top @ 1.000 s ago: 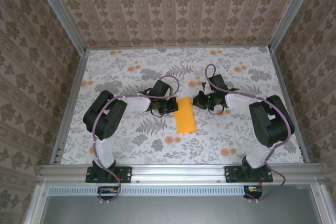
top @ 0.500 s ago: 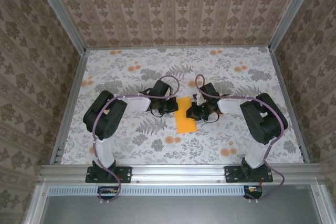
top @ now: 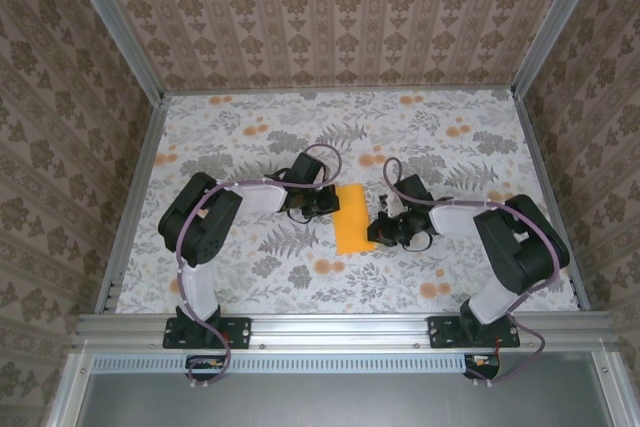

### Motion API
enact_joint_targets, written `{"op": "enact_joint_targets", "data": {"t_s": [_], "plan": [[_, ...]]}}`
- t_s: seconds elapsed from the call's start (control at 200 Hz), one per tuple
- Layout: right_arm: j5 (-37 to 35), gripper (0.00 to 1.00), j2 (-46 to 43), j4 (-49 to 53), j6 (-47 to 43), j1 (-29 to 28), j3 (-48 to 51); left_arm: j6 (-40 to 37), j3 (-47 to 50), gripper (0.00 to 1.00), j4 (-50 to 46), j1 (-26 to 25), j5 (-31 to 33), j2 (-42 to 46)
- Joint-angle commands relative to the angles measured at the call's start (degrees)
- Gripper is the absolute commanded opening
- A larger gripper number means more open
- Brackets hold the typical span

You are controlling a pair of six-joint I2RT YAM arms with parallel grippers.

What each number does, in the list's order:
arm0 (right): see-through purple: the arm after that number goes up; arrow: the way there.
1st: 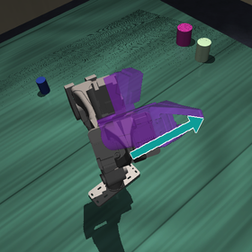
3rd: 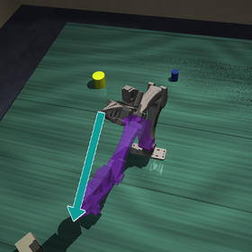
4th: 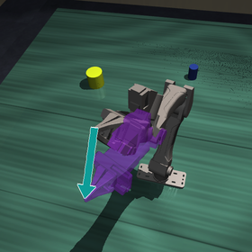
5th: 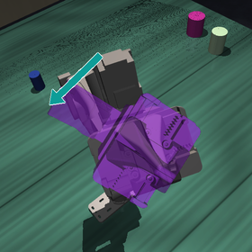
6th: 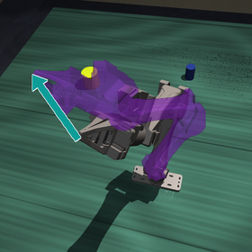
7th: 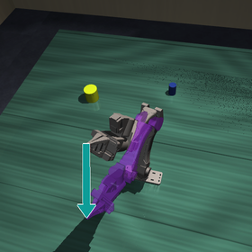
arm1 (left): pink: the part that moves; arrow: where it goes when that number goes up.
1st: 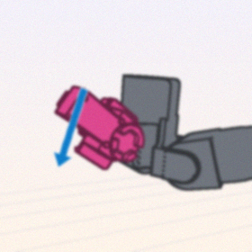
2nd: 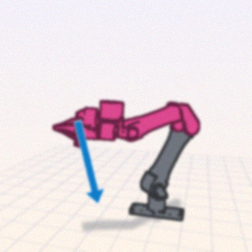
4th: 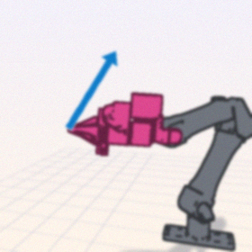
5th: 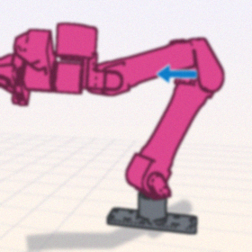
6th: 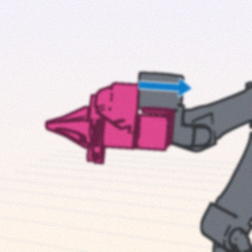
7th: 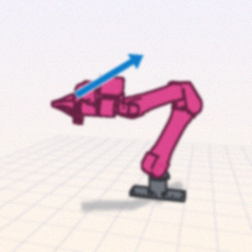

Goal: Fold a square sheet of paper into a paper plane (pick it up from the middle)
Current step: Fold the square sheet of paper in half at the center of the table, then move the square sheet of paper to the center of the table.

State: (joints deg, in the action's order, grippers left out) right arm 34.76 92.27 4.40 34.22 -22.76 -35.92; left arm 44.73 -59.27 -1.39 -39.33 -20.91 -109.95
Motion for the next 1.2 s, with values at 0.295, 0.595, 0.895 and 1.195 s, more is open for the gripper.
{"op": "enact_joint_targets", "data": {"t_s": [0.295,0.595,0.895,1.195], "plan": [[-5.2,0.08,-5.4,6.2,-0.2,-0.4,1.4,-4.8,3.0,0.10,-10.1,0.4,3.6,-4.1],[-11.1,0.08,-1.2,-4.9,10.3,-6.1,1.9,-8.1,-7.5,0.30,-13.8,2.7,-0.9,4.0],[-20.7,0.08,3.1,-13.4,26.4,-19.4,-1.3,-5.3,2.1,0.42,-14.1,9.1,4.0,18.3],[-24.9,0.12,5.3,0.8,18.9,-21.9,-17.2,-3.1,15.0,0.61,-16.9,17.3,5.7,35.4]]}}
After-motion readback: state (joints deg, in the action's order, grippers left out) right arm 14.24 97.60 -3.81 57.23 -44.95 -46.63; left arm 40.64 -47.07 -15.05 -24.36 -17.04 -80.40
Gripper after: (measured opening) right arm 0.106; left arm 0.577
